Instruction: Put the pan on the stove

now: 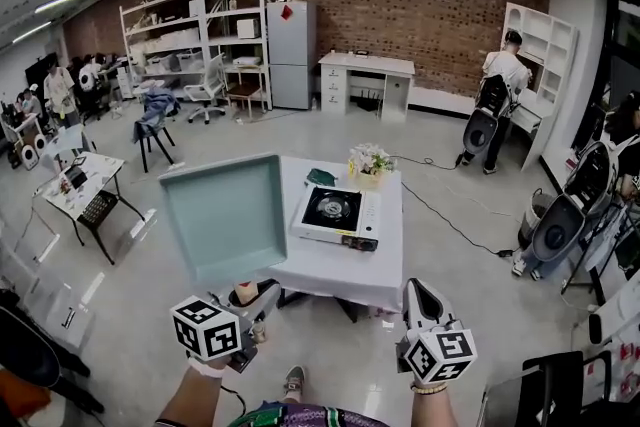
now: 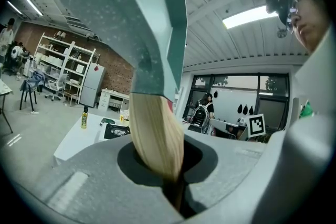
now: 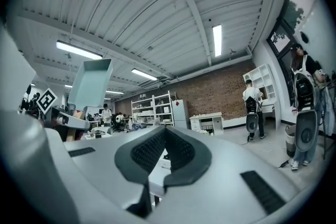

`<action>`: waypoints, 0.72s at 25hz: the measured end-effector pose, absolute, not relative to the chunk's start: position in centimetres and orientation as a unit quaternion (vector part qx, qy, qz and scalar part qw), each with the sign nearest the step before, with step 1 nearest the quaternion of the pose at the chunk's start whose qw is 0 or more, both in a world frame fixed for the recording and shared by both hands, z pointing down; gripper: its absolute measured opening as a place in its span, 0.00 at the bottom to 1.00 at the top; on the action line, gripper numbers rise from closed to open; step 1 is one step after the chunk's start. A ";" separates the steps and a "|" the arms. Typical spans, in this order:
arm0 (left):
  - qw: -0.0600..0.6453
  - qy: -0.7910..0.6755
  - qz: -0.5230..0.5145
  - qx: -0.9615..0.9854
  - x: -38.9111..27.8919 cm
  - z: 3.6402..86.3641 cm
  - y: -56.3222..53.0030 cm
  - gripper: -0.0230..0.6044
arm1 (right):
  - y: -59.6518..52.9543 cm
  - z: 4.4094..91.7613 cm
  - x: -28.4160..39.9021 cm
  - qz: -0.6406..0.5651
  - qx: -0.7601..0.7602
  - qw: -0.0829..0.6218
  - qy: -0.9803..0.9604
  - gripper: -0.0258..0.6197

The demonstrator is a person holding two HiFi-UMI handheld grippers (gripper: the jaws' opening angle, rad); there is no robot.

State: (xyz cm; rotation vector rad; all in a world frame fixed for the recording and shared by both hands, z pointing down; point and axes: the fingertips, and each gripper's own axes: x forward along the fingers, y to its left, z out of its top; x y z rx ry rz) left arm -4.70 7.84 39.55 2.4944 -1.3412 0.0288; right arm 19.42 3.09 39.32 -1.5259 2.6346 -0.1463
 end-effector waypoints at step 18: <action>0.162 -0.435 0.014 0.886 -10.8 39.3 -7.2 0.10 | -10.6 38.4 14.4 -0.041 -0.541 0.030 0.839 0.04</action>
